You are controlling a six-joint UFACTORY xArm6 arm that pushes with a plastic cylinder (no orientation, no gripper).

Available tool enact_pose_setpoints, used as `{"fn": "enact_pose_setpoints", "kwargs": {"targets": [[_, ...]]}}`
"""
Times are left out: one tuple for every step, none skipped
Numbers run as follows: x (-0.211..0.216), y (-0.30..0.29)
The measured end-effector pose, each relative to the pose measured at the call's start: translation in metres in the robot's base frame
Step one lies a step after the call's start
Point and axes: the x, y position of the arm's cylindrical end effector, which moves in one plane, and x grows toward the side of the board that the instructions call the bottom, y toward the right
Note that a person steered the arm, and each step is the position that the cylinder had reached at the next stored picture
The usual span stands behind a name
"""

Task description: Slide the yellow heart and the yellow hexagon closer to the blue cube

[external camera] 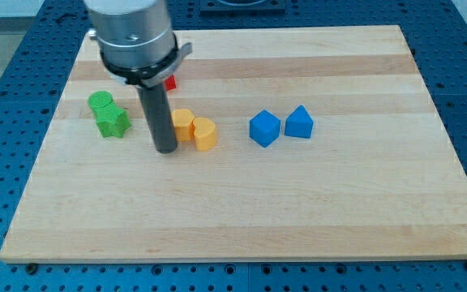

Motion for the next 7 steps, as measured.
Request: {"fn": "enact_pose_setpoints", "kwargs": {"targets": [[-0.01, -0.023], [-0.033, -0.031], [-0.055, -0.014], [-0.053, 0.008], [-0.041, 0.022], [-0.032, 0.028], [-0.03, 0.029]]}}
